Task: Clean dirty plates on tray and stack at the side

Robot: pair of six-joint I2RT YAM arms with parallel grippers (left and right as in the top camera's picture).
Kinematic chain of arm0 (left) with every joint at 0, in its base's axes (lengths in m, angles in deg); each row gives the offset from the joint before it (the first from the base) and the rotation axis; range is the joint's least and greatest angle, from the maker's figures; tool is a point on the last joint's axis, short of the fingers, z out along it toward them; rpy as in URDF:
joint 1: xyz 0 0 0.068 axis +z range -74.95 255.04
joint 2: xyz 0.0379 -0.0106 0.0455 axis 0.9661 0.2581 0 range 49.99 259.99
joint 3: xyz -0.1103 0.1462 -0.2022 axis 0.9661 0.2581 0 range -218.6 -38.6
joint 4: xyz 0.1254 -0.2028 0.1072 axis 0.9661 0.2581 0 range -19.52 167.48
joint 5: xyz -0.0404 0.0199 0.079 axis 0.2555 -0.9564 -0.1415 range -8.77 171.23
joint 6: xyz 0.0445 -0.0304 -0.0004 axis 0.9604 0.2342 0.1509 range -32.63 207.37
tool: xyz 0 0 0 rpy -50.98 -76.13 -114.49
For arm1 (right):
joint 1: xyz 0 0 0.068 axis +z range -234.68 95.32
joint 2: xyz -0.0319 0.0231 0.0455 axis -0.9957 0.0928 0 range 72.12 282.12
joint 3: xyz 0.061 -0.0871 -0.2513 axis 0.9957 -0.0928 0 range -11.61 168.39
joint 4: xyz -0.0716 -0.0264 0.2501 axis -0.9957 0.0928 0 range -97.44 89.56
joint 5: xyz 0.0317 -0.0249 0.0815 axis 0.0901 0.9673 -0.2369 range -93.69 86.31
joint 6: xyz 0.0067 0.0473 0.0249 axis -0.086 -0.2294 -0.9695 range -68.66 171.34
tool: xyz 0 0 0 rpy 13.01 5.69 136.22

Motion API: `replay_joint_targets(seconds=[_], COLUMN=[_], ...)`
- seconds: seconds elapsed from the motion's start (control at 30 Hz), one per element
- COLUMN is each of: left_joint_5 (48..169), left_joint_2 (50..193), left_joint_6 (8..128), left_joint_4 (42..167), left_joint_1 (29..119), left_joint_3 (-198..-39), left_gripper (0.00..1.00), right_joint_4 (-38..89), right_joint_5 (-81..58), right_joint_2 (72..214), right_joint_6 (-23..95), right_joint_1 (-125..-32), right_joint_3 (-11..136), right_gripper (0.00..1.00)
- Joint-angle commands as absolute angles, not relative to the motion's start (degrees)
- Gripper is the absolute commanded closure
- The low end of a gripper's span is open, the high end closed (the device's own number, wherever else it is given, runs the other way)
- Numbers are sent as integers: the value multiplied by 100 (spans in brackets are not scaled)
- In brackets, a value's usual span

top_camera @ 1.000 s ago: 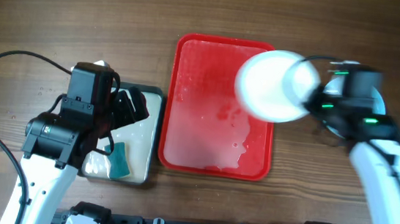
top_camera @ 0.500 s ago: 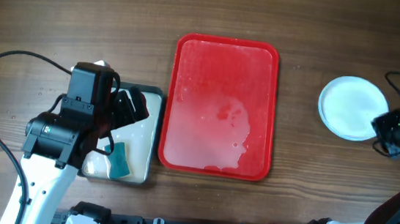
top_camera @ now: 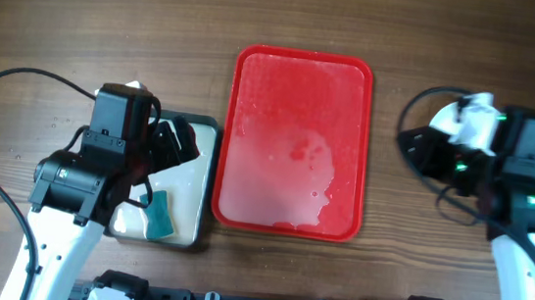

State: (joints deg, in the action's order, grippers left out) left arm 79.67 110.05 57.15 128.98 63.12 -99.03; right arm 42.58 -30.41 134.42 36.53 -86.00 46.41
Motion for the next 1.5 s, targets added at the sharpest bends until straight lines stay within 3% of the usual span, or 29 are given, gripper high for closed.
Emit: replay_joint_targets(seconds=[0.0,0.13,0.17,0.2,0.27,0.4,0.53,0.7,0.87,0.97,1.2,1.47], left_joint_5=[8035,8035,8035,8035,8035,8035,8035,8035,8035,8035,8035,8035], left_joint_2=[11000,11000,11000,11000,11000,11000,11000,11000,11000,11000,11000,11000], left_joint_6=[5825,5825,5825,5825,5825,5825,5825,5825,5825,5825,5825,5825], left_joint_4=[12880,12878,12880,12878,12880,12878,12880,12880,12880,12880,12878,12878], left_joint_1=[6343,6343,6343,6343,6343,6343,6343,6343,6343,6343,6343,6343], left_joint_3=[-9964,-9964,-9964,-9964,-9964,-9964,-9964,-9964,-9964,-9964,-9964,-9964], left_gripper=[0,0,0,0,0,0,0,0,0,0,0,0], right_joint_4=[4394,4280,4269,4274,4274,4274,4298,3874,1074,398,-1018,-1621], right_joint_5=[-2492,-2376,-2376,-2376,-2376,-2372,-2245,-999,-1218,-1220,-1216,-1050], right_joint_2=[13565,13722,13738,13740,13744,13744,13744,13220,10715,9851,7624,7229], right_joint_6=[3804,3797,3760,3712,3343,1196,287,849,4383,4999,5161,5283], right_joint_1=[-7789,-7402,-7402,-7402,-7402,-7402,-7402,-7409,-7409,-7409,-7575,-7706], right_joint_3=[4700,4700,4700,4700,4700,4700,4700,4464,2527,1642,-410,-1134], right_gripper=[56,39,26,0,0,0,0,0,0,0,0,0])
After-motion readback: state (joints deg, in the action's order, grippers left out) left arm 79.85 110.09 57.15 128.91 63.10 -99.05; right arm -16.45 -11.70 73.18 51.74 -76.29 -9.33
